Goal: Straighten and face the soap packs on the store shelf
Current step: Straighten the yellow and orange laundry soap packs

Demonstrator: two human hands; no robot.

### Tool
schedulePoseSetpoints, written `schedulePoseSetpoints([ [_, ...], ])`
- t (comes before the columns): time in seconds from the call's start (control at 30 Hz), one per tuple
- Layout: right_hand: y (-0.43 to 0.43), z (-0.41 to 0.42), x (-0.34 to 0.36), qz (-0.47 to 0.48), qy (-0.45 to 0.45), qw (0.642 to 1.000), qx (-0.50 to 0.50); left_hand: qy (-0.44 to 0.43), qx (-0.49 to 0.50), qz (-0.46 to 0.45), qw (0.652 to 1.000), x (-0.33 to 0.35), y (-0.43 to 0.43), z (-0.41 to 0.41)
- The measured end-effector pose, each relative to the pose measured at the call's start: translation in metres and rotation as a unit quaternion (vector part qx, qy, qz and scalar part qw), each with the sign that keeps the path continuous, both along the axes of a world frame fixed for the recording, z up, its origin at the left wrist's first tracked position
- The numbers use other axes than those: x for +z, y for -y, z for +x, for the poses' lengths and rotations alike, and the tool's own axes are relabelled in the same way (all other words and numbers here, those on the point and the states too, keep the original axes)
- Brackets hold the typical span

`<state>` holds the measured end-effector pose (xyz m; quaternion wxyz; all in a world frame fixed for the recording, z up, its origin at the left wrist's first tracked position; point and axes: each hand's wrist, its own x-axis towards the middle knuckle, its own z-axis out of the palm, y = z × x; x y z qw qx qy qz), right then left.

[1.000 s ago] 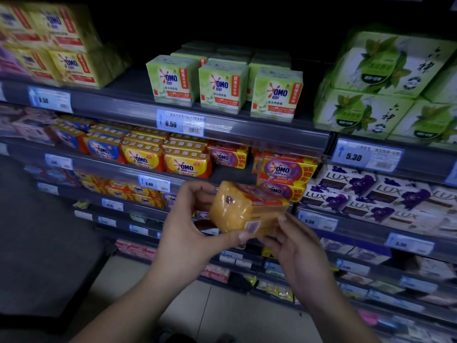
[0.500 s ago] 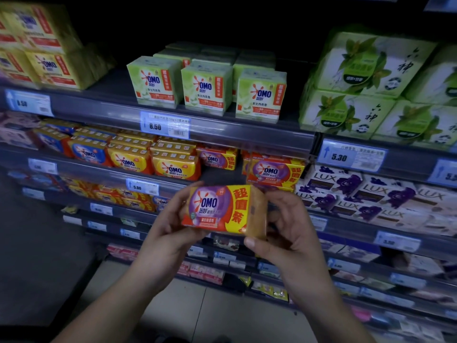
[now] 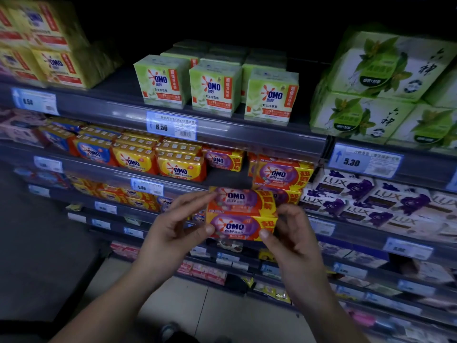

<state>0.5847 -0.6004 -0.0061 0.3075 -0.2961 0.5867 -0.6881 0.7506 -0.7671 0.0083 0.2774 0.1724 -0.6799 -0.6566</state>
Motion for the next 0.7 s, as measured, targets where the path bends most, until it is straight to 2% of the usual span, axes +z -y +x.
schedulePoseSetpoints([
  [0.1, 0.003, 0.001, -0.003, -0.001, 0.004, 1.0, 0.02, -0.01, 0.032, 0.0, 0.999, -0.01, 0.005, 0.001],
  [0.2, 0.01, 0.005, -0.007, 0.015, -0.002, 1.0, 0.004, 0.015, 0.031, 0.011, 0.999, -0.016, 0.015, 0.0],
  [0.33, 0.025, 0.009, -0.007, 0.046, -0.028, 0.998, -0.026, 0.018, 0.034, -0.02, 0.999, -0.018, 0.025, -0.005],
  [0.47, 0.045, 0.011, -0.004, 0.092, -0.054, 0.994, -0.024, 0.037, 0.091, -0.046, 0.994, -0.023, 0.048, -0.011],
  [0.7, 0.072, 0.018, -0.01, 0.14, -0.022, 0.99, -0.013, 0.065, 0.092, -0.054, 0.992, -0.041, 0.085, -0.039],
])
